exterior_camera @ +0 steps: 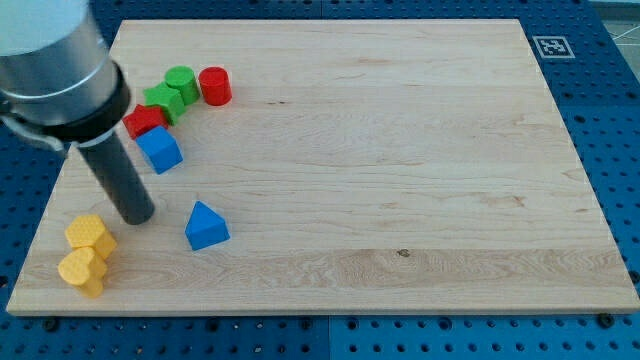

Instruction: Push yellow hexagon right a bit

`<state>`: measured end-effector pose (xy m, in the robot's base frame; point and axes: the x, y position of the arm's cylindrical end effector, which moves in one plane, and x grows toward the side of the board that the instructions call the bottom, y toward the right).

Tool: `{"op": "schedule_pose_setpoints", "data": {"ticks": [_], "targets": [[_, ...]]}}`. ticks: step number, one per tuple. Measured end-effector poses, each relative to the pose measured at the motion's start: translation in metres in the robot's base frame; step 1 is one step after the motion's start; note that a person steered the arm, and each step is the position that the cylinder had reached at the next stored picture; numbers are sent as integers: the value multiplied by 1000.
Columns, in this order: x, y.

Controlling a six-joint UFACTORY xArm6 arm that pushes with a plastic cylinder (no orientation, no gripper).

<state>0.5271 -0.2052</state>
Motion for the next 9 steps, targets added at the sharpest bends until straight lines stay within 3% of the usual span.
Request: {"op": "schedule_pose_setpoints", "data": {"ticks": [2,3,6,9], "targets": [[-57,-31],[13,-99],[32,-86],[22,-22]]}}
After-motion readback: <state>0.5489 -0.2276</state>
